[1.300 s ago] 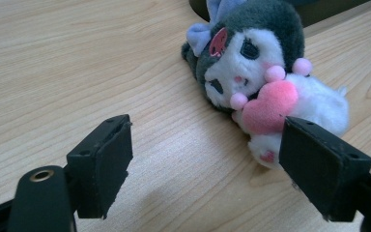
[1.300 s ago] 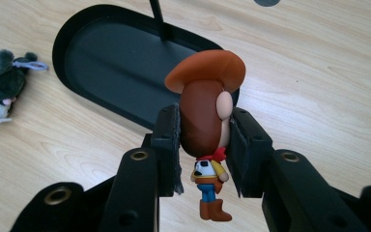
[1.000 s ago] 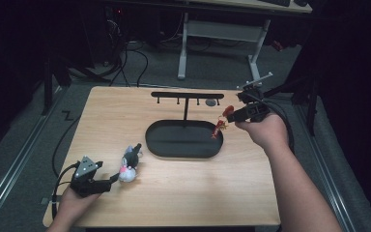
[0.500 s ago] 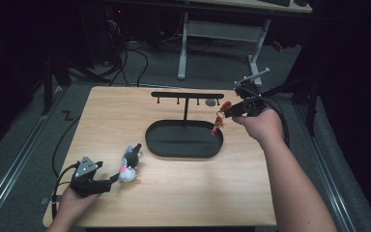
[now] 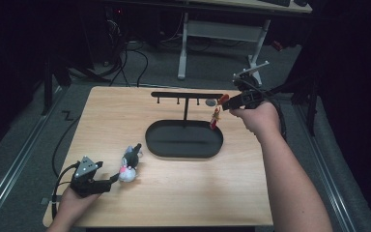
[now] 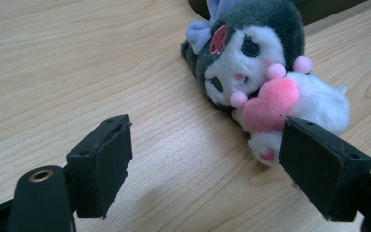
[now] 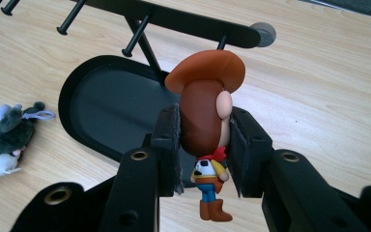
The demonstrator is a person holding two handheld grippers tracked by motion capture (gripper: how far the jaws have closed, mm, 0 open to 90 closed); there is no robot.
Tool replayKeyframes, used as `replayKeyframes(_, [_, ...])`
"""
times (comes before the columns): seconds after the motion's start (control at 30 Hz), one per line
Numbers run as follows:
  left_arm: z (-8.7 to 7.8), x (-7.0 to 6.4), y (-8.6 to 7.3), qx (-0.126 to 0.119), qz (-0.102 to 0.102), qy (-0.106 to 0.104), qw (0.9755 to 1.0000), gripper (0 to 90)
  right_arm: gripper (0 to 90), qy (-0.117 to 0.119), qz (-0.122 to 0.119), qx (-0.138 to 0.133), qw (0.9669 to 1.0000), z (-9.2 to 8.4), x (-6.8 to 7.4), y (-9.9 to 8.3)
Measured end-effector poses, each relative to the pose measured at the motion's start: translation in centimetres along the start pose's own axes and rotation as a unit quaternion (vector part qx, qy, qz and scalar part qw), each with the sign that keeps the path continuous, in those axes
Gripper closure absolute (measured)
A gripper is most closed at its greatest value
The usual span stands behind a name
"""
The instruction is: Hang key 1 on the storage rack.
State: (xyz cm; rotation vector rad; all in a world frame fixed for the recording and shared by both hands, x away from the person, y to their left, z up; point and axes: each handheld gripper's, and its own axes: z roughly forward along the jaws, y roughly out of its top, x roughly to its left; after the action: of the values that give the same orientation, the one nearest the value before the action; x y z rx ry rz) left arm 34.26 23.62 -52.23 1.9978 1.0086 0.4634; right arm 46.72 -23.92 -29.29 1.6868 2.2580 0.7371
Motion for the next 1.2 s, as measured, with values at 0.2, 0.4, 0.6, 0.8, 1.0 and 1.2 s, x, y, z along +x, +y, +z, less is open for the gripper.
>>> replayKeyframes(0.2, [0.1,0.0,0.0,0.001,0.000,-0.001,1.0000,19.5,67.6,0.002,0.006,-0.010,0.9999,0.1,-0.4,0.5])
replayKeyframes(0.4, [0.1,0.0,0.0,0.002,0.000,-0.001,1.0000,19.5,67.6,0.000,0.009,-0.008,0.9999,0.7,-0.6,0.9])
replayKeyframes(0.6, [0.1,0.0,-0.1,0.001,-0.002,-0.002,1.0000,19.5,67.5,-0.007,0.017,-0.008,0.9998,1.3,-1.2,0.8])
replayKeyframes(0.8, [0.1,0.0,-0.1,0.003,-0.002,-0.003,1.0000,19.5,67.5,-0.011,0.027,-0.003,0.9996,2.2,-1.9,0.2])
replayKeyframes(1.0, [0.1,0.0,-0.1,0.003,-0.002,-0.003,1.0000,19.6,67.5,-0.006,0.034,0.003,0.9994,3.5,-2.4,-0.5])
replayKeyframes(1.2, [0.1,-0.1,-0.1,0.004,0.001,-0.005,1.0000,19.6,67.4,-0.009,0.043,0.012,0.9990,4.8,-3.1,-1.4])
